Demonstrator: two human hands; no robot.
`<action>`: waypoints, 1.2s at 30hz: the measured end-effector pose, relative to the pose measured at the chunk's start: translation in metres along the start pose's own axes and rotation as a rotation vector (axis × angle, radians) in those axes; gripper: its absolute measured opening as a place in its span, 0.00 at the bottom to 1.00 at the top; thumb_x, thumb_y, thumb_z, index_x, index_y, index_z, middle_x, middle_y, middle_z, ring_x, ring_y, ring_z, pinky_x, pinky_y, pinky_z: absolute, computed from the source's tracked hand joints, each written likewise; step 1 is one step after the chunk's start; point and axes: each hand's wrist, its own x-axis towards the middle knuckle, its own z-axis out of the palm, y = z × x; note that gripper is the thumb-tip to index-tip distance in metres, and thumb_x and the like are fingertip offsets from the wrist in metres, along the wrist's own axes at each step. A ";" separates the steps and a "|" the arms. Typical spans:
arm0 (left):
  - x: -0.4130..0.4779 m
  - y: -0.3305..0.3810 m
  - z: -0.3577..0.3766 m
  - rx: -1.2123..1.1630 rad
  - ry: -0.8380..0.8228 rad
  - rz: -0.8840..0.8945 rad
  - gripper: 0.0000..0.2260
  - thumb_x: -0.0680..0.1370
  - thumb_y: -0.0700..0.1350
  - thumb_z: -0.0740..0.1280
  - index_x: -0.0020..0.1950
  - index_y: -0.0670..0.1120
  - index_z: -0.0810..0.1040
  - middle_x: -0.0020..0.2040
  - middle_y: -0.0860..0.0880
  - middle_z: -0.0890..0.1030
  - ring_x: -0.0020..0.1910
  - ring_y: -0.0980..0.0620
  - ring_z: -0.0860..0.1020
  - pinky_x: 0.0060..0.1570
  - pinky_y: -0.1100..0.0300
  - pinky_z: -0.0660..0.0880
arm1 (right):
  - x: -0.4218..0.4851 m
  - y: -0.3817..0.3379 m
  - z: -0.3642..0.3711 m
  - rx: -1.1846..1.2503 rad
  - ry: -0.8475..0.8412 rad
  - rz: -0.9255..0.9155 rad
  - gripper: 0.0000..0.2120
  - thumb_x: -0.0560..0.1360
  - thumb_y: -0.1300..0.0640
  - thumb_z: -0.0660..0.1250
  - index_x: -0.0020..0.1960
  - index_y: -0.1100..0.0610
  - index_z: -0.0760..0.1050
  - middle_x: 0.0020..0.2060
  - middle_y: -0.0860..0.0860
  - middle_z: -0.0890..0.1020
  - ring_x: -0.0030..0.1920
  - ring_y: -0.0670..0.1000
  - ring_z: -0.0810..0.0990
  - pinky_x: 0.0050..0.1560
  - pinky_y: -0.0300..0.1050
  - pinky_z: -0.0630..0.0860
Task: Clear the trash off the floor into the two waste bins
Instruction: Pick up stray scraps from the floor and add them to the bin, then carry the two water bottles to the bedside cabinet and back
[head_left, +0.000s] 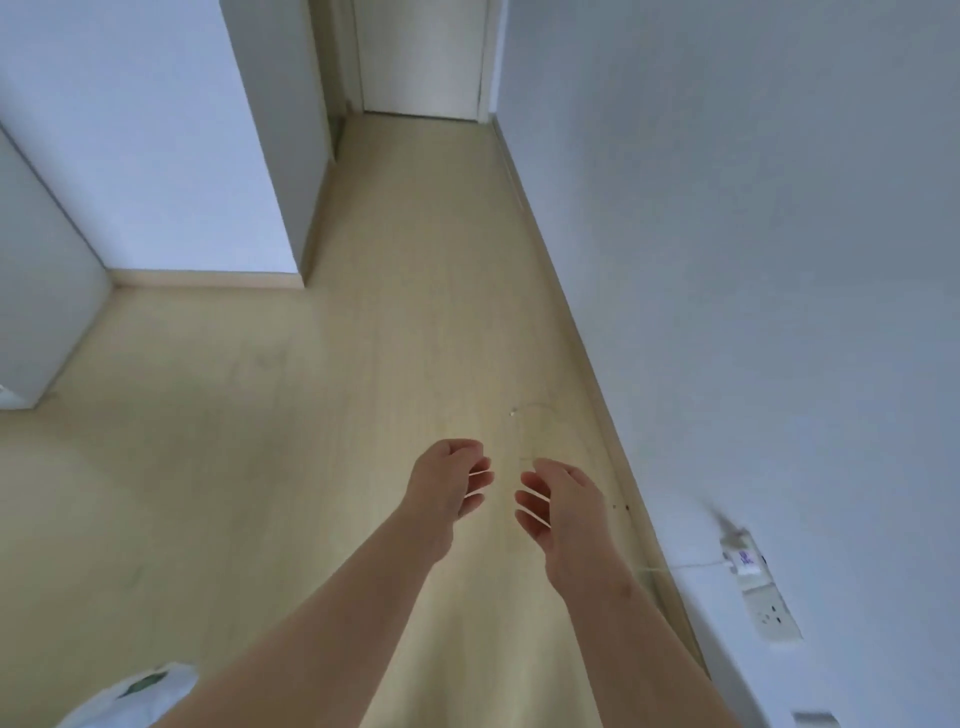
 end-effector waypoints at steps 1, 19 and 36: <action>-0.006 0.022 -0.019 -0.059 0.013 0.034 0.05 0.78 0.40 0.61 0.44 0.47 0.74 0.41 0.49 0.78 0.40 0.52 0.77 0.44 0.59 0.73 | -0.013 -0.013 0.027 -0.002 -0.043 -0.026 0.03 0.77 0.60 0.63 0.45 0.56 0.74 0.41 0.52 0.79 0.39 0.50 0.77 0.41 0.43 0.75; -0.125 0.282 -0.342 -0.472 0.436 0.578 0.04 0.78 0.40 0.62 0.45 0.46 0.75 0.41 0.48 0.78 0.41 0.51 0.78 0.41 0.60 0.74 | -0.196 -0.094 0.420 -0.132 -0.782 -0.182 0.02 0.76 0.59 0.65 0.44 0.55 0.75 0.39 0.51 0.80 0.37 0.50 0.77 0.38 0.41 0.74; -0.028 0.502 -0.577 -0.632 0.812 0.853 0.04 0.78 0.40 0.63 0.45 0.45 0.76 0.41 0.47 0.79 0.42 0.50 0.79 0.42 0.59 0.75 | -0.190 -0.132 0.806 -0.327 -1.261 -0.188 0.03 0.76 0.59 0.63 0.44 0.56 0.75 0.38 0.51 0.79 0.37 0.50 0.76 0.38 0.40 0.74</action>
